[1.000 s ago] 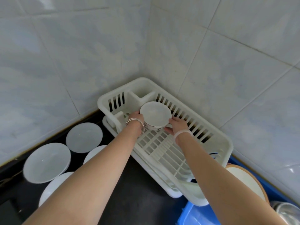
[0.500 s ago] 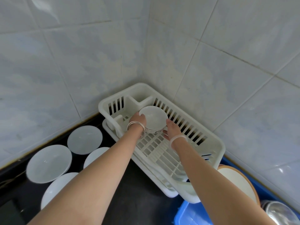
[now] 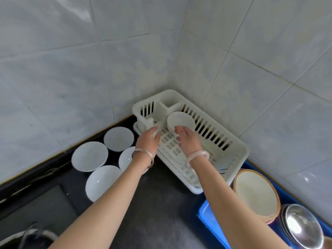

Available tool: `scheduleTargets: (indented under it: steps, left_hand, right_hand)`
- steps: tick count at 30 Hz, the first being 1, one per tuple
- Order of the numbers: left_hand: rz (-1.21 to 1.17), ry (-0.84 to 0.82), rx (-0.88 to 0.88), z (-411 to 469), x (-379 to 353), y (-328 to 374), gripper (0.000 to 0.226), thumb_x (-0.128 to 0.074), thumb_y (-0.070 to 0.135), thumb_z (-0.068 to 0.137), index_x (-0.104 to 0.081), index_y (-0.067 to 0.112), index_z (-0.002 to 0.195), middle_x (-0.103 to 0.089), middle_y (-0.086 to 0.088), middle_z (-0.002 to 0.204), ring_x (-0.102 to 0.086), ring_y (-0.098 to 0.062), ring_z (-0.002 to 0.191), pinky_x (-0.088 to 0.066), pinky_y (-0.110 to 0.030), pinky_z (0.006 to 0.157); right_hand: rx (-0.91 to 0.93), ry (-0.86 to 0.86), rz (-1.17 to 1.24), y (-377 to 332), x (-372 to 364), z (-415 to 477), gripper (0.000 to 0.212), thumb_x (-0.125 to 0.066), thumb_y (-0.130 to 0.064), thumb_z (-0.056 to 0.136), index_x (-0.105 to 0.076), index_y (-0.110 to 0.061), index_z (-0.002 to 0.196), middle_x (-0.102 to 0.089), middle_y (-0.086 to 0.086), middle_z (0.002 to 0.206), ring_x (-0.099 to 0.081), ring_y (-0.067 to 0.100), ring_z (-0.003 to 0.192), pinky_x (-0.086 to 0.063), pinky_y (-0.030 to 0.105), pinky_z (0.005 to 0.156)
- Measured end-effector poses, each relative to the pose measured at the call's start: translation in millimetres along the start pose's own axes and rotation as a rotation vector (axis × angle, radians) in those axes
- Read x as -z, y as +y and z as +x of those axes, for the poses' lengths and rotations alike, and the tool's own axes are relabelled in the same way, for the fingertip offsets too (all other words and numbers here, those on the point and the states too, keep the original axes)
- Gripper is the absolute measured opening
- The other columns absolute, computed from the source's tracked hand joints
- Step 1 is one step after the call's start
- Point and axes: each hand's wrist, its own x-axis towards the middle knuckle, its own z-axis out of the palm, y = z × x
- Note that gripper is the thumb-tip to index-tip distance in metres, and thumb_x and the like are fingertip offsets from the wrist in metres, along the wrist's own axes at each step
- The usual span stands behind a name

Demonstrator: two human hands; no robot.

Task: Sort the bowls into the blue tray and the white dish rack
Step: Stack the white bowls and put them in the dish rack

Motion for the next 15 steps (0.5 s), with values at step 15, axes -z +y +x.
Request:
scheduleTargets:
  steps: [15]
  left_hand:
    - [0.15,0.285,0.359,-121.8,57.9,-159.3,0.059,-0.055,0.009,0.088,-0.033,0.019,0.141,-0.022,-0.009,0.155,-0.02,-0.028,0.143,-0.03,-0.046,0.11]
  right_hand:
    - [-0.362,-0.175,-0.228,62.2,-113.8,-47.4,0.051,-0.048,-0.026,0.093,-0.031,-0.018,0.14,-0.057,0.014,0.12,-0.059,0.031,0.105,-0.052,0.043,0.088]
